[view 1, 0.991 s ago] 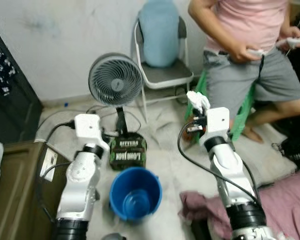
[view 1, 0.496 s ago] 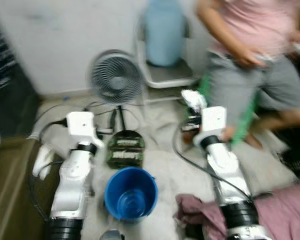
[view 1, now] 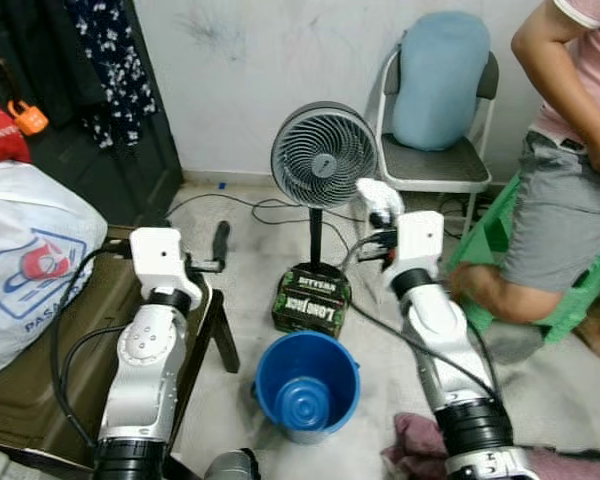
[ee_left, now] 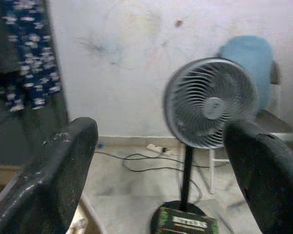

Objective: Clean up the room

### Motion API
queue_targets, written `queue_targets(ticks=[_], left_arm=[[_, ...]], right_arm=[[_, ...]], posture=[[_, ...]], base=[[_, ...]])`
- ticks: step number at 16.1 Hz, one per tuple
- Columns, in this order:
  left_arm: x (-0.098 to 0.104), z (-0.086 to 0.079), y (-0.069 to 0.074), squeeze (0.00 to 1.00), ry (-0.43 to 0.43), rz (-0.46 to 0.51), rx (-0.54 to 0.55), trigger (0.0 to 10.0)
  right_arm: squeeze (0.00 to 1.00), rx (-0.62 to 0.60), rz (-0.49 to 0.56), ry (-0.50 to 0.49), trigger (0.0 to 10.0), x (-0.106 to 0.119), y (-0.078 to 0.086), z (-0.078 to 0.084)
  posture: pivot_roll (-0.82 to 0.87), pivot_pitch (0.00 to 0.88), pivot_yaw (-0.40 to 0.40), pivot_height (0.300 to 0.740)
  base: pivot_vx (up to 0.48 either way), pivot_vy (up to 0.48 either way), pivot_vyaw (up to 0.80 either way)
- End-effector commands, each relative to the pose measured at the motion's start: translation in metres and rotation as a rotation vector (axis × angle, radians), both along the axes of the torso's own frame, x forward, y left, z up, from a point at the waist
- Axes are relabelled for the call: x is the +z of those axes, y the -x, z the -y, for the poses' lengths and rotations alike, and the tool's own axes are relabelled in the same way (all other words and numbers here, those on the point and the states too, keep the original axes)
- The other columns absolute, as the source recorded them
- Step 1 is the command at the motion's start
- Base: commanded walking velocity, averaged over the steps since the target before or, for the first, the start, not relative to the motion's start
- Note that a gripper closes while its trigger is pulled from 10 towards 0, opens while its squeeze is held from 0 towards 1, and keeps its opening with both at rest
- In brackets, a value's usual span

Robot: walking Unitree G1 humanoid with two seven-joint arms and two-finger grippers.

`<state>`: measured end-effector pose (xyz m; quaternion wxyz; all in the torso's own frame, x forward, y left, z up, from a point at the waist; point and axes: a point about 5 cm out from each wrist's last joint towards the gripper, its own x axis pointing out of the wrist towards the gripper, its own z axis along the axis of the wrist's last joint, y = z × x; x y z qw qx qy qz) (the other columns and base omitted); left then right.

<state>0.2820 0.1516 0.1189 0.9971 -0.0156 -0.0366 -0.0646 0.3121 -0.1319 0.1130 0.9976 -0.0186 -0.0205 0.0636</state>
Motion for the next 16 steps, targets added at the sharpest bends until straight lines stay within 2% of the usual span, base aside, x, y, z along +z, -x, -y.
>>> queue_targets(ticks=[1, 3, 4, 6, 7, 9, 10, 12, 16], left_arm=[[0.007, 0.006, 0.003, 0.00, -0.027, 0.037, -0.072, 10.0], [0.009, 0.011, 0.012, 0.00, -0.049, 0.057, -0.147, 10.0], [0.011, 0.014, 0.021, 0.00, -0.065, 0.067, -0.212, 10.0], [0.005, 0.013, 0.042, 0.00, -0.156, 0.041, -0.323, 10.0], [0.001, 0.010, 0.046, 0.00, -0.178, 0.026, -0.336, 10.0], [0.001, 0.001, 0.050, 0.00, -0.210, -0.006, -0.329, 10.0], [0.001, -0.001, 0.051, 0.00, -0.222, -0.015, -0.333, 10.0], [0.003, -0.002, 0.053, 0.00, -0.227, -0.015, -0.342, 10.0], [0.006, -0.005, 0.055, 0.00, -0.250, -0.022, -0.347, 10.0]], right_arm=[[0.00, -0.037, -0.032, -0.016, 10.0, -0.003, -0.004, 0.004], [0.00, -0.076, -0.076, -0.024, 10.0, -0.009, -0.003, 0.008], [0.00, -0.097, -0.118, -0.027, 10.0, -0.016, -0.002, 0.008], [0.00, -0.135, -0.211, 0.004, 10.0, -0.033, -0.003, 0.009], [0.00, -0.150, -0.245, 0.002, 10.0, -0.038, -0.003, 0.010], [0.00, -0.149, -0.289, 0.015, 10.0, -0.046, -0.004, 0.011], [0.00, -0.143, -0.293, 0.037, 10.0, -0.048, -0.005, 0.011], [0.00, -0.161, -0.309, 0.001, 10.0, -0.053, -0.003, 0.007], [0.00, -0.169, -0.368, -0.011, 10.0, -0.065, -0.002, -0.004]], posture=[[-0.03, 0.000, 0.002, 0.740], [-0.02, 0.000, -0.005, 0.740], [0.00, 0.000, -0.008, 0.740], [0.02, 0.000, 0.006, 0.740], [0.02, 0.000, 0.014, 0.740], [0.03, 0.000, 0.033, 0.740], [0.03, 0.000, 0.039, 0.740], [0.05, 0.000, 0.053, 0.740], [0.07, 0.005, 0.064, 0.740]], base=[[0.000, 0.000, 0.00], [0.000, 0.000, 0.00], [0.000, 0.000, 0.00], [0.000, 0.000, 0.00], [0.000, 0.000, 0.00], [0.000, 0.000, 0.00], [0.000, 0.000, 0.59], [0.000, 0.000, 0.80], [0.000, 0.000, 0.65]])
